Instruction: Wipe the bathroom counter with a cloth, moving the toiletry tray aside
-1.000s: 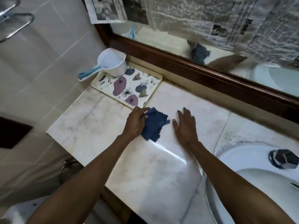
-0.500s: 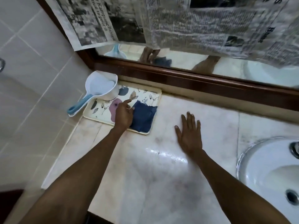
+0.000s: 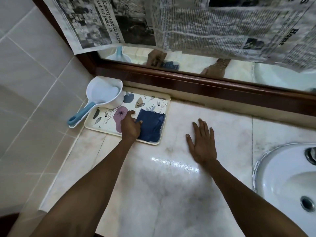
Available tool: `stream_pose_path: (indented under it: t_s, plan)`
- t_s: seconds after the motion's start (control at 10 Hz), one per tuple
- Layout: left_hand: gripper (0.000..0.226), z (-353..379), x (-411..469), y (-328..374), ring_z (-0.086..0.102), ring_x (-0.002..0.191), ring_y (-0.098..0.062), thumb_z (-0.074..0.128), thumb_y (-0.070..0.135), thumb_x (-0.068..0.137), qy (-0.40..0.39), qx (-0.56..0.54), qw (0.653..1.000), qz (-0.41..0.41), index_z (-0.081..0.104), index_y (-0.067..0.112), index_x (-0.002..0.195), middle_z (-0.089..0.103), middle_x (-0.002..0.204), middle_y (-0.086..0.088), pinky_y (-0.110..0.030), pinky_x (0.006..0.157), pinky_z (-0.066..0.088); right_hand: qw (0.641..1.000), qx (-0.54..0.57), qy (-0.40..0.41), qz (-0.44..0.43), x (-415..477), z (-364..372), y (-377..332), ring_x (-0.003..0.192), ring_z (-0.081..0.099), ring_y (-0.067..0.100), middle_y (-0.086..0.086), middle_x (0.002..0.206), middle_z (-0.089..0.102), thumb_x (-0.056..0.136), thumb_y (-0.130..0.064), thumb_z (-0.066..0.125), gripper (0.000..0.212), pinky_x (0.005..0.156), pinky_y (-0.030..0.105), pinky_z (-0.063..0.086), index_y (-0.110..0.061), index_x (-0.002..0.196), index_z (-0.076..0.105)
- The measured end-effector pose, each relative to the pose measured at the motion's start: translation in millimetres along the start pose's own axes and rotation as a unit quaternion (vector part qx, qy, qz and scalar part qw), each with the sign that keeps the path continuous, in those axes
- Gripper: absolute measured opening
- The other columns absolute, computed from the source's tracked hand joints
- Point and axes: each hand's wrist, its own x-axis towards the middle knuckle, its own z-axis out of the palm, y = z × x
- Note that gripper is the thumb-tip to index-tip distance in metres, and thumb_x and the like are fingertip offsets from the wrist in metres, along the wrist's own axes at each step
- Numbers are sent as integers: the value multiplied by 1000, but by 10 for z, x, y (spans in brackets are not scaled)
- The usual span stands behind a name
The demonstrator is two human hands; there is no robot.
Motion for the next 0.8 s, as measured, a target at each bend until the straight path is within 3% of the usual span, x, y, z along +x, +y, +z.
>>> stream_pose_path:
  t_s: [0.1,0.2,0.3,0.4,0.5,0.6,0.8]
  plan:
    - [46,34,-68,-15,57,107,-34,70,16,87,26,75,994,71,55,7,130,59,113,-19,-41,92,47,1000,0,1,-1,7,-2,6,154,5,18,3,166,10,102,-52,25,61,124,46,9,-21,155,22]
    - [43,86,-216,-31,49,117,-38,64,27,91,38,202,955,213,56,11,130,52,130,-18,-48,90,45,1000,5,-13,-2,7,-2,17,154,3,18,3,167,6,102,-52,24,62,125,45,5,-21,156,19]
    - [43,164,-311,-111,51,122,-40,55,29,96,-51,250,920,298,55,11,135,48,143,-17,-47,98,46,999,2,-45,-12,-4,-29,52,154,-3,19,3,167,0,103,-52,22,64,125,44,2,-21,158,13]
    - [48,197,-320,-91,45,132,-39,50,31,98,-96,253,920,283,50,11,142,40,153,-17,-44,108,39,997,14,-76,-13,-34,-118,94,154,0,24,7,167,1,103,-50,26,64,124,45,3,-17,157,17]
    - [49,165,-468,115,49,127,-34,45,32,96,-75,172,947,261,53,6,138,48,143,-15,-36,105,40,993,73,-96,3,-250,-270,159,153,9,27,11,165,11,102,-49,33,63,123,46,10,-12,152,29]
    - [38,150,-901,321,52,120,-22,52,22,100,-63,74,958,271,54,11,137,54,133,-9,-24,98,37,988,117,-98,-10,-715,-428,329,149,22,27,11,160,29,94,-60,25,71,119,48,22,-14,146,41]
    - [34,242,-2274,352,61,96,-10,57,23,100,-83,-27,968,237,56,24,133,56,132,3,-27,85,51,981,189,-24,-26,-2063,-793,970,130,50,24,2,133,59,96,-46,44,44,109,40,37,-17,124,61]
